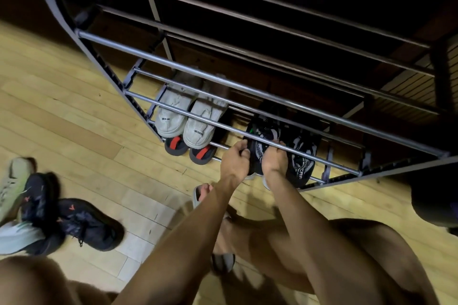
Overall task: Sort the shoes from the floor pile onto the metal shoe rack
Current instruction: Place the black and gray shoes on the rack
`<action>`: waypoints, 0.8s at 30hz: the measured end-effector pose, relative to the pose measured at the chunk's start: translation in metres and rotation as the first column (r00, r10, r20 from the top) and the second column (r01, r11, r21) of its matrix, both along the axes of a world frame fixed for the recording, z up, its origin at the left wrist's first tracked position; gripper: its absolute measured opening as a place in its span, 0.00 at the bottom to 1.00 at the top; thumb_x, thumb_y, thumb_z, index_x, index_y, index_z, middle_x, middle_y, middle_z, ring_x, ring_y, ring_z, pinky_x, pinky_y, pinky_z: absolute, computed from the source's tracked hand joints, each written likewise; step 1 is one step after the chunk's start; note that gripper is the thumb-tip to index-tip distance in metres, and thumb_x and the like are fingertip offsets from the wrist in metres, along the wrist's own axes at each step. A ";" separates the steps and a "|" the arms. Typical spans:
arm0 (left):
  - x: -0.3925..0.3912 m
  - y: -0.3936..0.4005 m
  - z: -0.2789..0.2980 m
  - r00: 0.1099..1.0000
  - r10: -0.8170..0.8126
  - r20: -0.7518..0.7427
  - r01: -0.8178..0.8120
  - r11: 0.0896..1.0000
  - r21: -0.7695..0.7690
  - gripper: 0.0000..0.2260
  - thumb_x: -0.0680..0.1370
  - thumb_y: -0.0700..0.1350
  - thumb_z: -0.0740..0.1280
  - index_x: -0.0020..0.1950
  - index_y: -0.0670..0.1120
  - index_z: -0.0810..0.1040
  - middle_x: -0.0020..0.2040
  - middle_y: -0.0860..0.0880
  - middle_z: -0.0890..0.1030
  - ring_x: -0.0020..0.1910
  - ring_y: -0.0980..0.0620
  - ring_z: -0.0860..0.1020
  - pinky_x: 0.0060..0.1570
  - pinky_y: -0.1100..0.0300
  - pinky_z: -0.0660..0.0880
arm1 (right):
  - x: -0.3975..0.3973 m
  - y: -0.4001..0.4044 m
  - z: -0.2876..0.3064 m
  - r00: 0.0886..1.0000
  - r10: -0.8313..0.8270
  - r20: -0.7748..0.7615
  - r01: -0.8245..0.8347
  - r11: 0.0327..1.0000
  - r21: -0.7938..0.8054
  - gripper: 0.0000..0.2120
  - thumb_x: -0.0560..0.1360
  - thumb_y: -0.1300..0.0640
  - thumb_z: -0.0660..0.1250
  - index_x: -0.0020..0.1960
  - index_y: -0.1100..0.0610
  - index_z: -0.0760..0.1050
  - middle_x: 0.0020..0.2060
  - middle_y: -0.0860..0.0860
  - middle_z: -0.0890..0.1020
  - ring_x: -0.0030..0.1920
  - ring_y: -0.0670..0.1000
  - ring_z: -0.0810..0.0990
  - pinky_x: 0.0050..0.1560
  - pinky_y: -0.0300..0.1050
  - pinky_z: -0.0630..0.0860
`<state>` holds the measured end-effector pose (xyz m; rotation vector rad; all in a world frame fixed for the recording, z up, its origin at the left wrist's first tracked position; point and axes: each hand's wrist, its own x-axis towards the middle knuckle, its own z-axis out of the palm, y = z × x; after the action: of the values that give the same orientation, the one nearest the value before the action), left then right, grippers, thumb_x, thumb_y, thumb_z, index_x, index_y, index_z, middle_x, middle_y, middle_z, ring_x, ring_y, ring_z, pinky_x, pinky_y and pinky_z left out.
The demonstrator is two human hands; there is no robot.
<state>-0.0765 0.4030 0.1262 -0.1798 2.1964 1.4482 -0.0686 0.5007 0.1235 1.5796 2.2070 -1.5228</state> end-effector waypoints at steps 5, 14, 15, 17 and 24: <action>0.005 -0.056 0.018 0.977 0.192 -0.097 -0.193 0.981 0.000 0.12 0.81 0.43 0.61 0.61 0.46 0.80 0.54 0.48 0.83 0.56 0.48 0.79 0.58 0.56 0.74 | 0.022 -0.022 0.021 0.966 0.255 0.042 -0.258 0.945 0.202 0.21 0.81 0.54 0.54 0.65 0.68 0.71 0.66 0.64 0.72 0.66 0.63 0.71 0.66 0.53 0.69; 0.027 -0.165 0.091 0.849 0.474 -0.232 -0.444 0.879 0.170 0.12 0.76 0.48 0.61 0.45 0.49 0.85 0.41 0.55 0.84 0.44 0.53 0.81 0.46 0.56 0.78 | 0.045 -0.060 0.081 0.847 0.530 0.038 -0.527 0.830 0.180 0.15 0.81 0.55 0.54 0.56 0.56 0.79 0.59 0.60 0.76 0.61 0.59 0.73 0.62 0.48 0.69; 0.032 -0.175 0.100 0.839 0.486 -0.246 -0.450 0.873 0.190 0.12 0.75 0.47 0.61 0.43 0.48 0.84 0.40 0.54 0.84 0.42 0.55 0.81 0.44 0.56 0.77 | 0.049 -0.068 0.088 0.828 0.558 0.048 -0.559 0.816 0.150 0.14 0.81 0.56 0.54 0.47 0.55 0.78 0.53 0.61 0.77 0.55 0.58 0.75 0.56 0.48 0.70; 0.044 -0.198 0.118 0.829 0.487 -0.275 -0.447 0.872 0.198 0.12 0.75 0.46 0.60 0.40 0.47 0.83 0.39 0.52 0.84 0.38 0.58 0.79 0.41 0.58 0.75 | 0.059 -0.087 0.101 0.796 0.604 0.038 -0.604 0.789 0.106 0.15 0.81 0.56 0.56 0.49 0.60 0.79 0.55 0.63 0.78 0.56 0.60 0.76 0.57 0.48 0.70; 0.097 -0.290 0.168 0.681 0.651 -0.336 -0.591 0.759 0.274 0.13 0.77 0.49 0.59 0.40 0.50 0.82 0.40 0.50 0.85 0.41 0.55 0.80 0.45 0.58 0.75 | 0.058 -0.201 0.150 0.593 0.785 -0.178 -0.789 0.611 0.066 0.14 0.81 0.53 0.56 0.50 0.57 0.78 0.52 0.60 0.80 0.51 0.60 0.77 0.50 0.52 0.74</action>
<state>0.0205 0.1134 0.2943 -0.6952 2.4793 2.1853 -0.0102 0.2998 0.2737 0.2669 2.4286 -1.3812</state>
